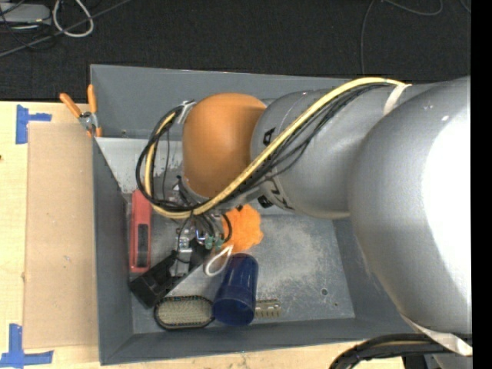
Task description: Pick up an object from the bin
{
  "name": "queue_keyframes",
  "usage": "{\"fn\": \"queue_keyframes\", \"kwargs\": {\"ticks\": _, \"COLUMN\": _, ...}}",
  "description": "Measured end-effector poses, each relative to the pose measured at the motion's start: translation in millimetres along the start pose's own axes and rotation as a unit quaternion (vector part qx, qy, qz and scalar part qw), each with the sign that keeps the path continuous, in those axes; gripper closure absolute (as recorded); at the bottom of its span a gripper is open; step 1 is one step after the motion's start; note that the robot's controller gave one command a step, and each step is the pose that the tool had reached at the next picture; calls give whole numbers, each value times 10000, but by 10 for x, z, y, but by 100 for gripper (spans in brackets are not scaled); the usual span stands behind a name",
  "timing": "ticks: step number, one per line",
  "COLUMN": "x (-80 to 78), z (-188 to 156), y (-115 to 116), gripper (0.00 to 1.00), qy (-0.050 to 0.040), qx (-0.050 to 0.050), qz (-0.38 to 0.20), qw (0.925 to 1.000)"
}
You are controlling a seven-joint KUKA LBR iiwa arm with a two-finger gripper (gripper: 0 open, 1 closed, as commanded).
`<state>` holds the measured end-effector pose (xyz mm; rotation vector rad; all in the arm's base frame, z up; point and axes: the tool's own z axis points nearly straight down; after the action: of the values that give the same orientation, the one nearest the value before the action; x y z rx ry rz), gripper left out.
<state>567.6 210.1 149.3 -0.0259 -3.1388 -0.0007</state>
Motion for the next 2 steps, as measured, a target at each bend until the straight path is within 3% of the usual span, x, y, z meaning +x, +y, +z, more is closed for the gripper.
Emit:
{"fn": "queue_keyframes", "kwargs": {"ticks": 1, "x": 2, "z": 41, "y": -7, "gripper": 0, "qy": -12, "qx": -7, "qz": 31, "qw": 10000}}
{"fn": "queue_keyframes", "kwargs": {"ticks": 2, "x": 105, "z": -310, "y": -90, "gripper": 0, "qy": 18, "qx": 10, "qz": -51, "qw": 10000}}
